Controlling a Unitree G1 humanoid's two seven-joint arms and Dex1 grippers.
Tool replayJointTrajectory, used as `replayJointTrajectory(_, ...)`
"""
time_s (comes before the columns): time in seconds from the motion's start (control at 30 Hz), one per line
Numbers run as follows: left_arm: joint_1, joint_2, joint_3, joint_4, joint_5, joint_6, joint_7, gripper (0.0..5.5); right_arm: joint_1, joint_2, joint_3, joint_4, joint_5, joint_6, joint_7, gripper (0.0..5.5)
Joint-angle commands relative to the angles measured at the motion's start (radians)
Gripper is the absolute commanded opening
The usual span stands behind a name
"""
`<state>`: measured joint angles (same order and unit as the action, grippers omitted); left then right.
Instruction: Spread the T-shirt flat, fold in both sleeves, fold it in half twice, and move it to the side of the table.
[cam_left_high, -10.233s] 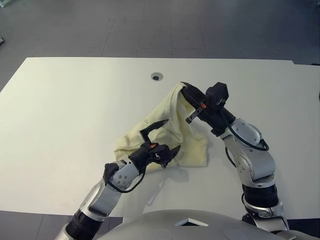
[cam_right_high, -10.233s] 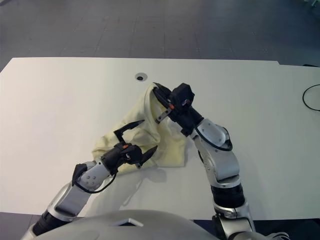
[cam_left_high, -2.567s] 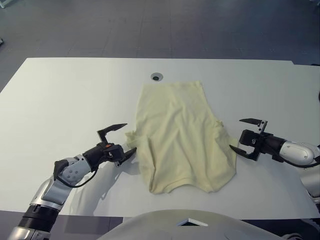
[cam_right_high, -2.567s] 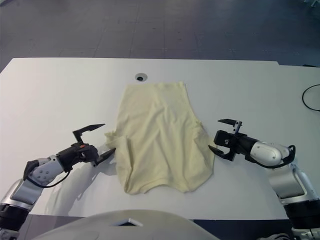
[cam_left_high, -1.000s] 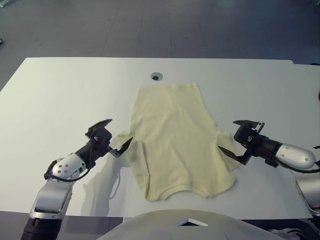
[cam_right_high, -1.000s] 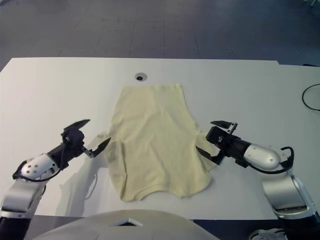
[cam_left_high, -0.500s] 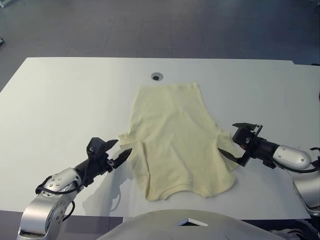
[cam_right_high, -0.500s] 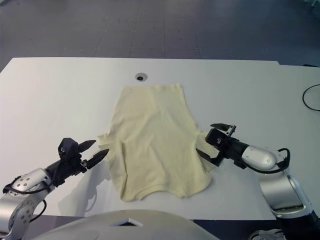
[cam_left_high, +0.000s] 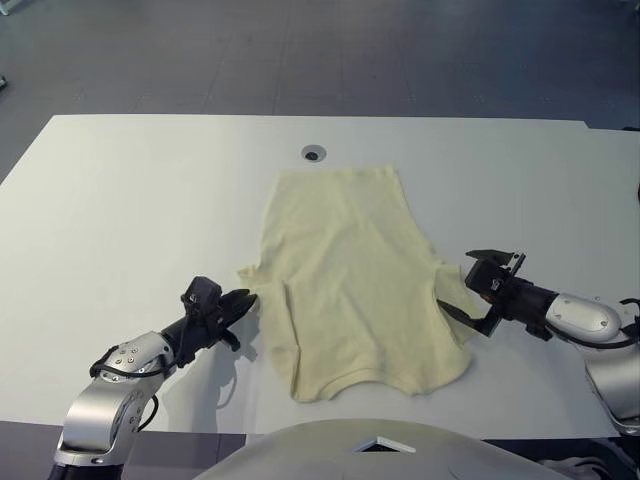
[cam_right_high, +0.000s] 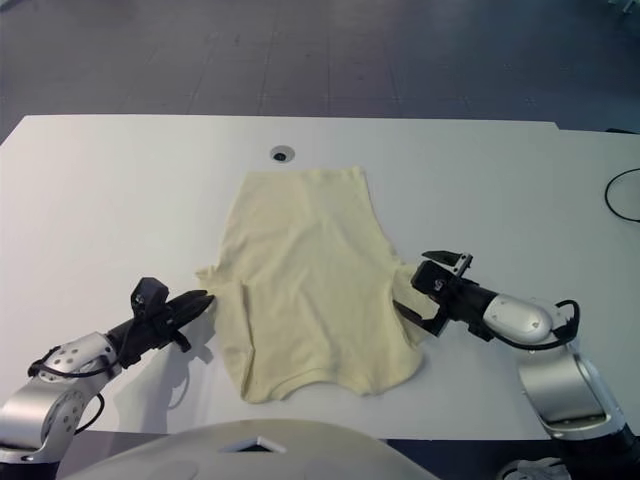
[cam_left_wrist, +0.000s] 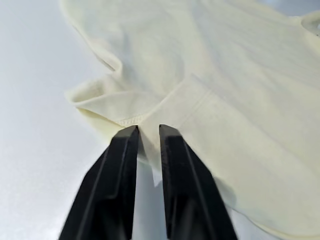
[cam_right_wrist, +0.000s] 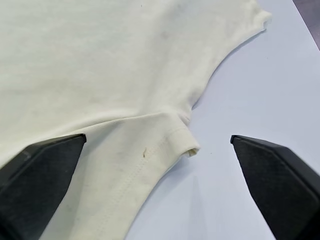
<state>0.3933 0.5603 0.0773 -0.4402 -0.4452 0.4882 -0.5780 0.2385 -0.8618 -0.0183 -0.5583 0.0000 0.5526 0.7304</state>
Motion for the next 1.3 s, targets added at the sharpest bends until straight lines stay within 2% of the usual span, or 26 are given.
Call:
replayJointTrajectory(0.03,0.001,0.004,0.022,-0.011,-0.010,0.008,-0.011,0.16,0.004,-0.001,0.003,0.001,-0.010,0.003,-0.008,5.40)
replayJointTrajectory(0.1,0.006,0.007,0.034,-0.025,-0.021,0.011,-0.015,0.02,0.004,0.001,0.004,0.003,-0.011,0.003,-0.008,5.40)
replayJointTrajectory(0.47,0.005,0.026,0.116,-0.069,-0.062,0.024,-0.044,0.02,0.001,0.009,0.014,0.009,-0.014,0.007,-0.021,5.40)
replayJointTrajectory(1.1,-0.011,0.018,0.041,-0.021,-0.002,0.094,-0.021,2.86,0.007,0.005,0.018,0.006,-0.012,0.007,-0.020,5.40)
replayJointTrajectory(1.23,-0.023,0.015,0.026,-0.010,-0.007,0.099,-0.032,3.66,0.008,0.005,0.016,0.005,-0.012,0.008,-0.022,5.40)
replayJointTrajectory(1.27,-0.024,0.013,0.024,-0.010,-0.010,0.098,-0.034,3.78,0.008,0.005,0.016,0.005,-0.012,0.008,-0.022,5.40)
replayJointTrajectory(1.3,-0.025,0.011,0.024,-0.009,-0.012,0.095,-0.036,3.58,0.008,0.006,0.016,0.005,-0.012,0.008,-0.022,5.40)
